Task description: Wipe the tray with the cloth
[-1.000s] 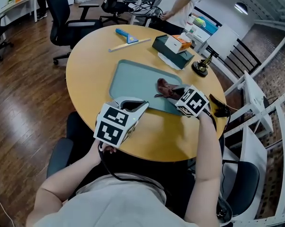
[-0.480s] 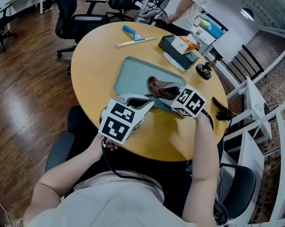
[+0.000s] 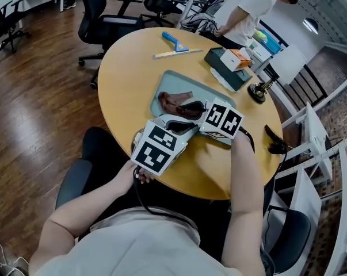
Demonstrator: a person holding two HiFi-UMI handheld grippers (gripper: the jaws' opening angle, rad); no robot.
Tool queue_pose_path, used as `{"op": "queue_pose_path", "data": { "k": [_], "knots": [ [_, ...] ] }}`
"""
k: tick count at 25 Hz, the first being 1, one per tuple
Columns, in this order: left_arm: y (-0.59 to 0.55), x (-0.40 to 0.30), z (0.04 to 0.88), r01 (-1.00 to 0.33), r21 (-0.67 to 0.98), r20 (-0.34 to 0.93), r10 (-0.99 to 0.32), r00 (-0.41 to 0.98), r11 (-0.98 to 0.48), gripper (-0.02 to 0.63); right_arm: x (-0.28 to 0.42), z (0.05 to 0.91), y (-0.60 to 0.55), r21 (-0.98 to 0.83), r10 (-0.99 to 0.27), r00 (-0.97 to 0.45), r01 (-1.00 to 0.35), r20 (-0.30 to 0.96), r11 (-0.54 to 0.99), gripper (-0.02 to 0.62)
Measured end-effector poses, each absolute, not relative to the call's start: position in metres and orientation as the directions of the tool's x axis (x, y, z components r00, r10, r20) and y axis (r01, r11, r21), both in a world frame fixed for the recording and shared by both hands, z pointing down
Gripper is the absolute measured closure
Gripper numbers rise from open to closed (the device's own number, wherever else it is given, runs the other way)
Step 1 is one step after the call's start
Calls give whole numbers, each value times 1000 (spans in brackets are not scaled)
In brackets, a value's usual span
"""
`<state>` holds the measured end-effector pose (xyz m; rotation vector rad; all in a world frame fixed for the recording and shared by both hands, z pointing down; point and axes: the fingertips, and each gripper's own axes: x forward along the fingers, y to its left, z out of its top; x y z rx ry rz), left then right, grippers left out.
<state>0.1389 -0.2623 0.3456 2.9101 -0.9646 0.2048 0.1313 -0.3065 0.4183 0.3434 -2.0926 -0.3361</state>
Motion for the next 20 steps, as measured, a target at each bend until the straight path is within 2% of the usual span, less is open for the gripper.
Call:
{"op": "queue_pose_path", "data": {
  "k": [3,9,20],
  "knots": [
    [-261,138,345,-599,23,150,-589,794,-801,606,125,418,-300,348,-334,-536,-79,775,934,459],
    [-261,138,346,-598,23,150,-589,794,-801,606,146,419,-292,342,-349,-487,-106,801,934,460],
    [-261,137,344,-597,28,147,-588,796,-801,606,221,420,-280,332,-437,-389,-308,811,891,459]
  ]
}}
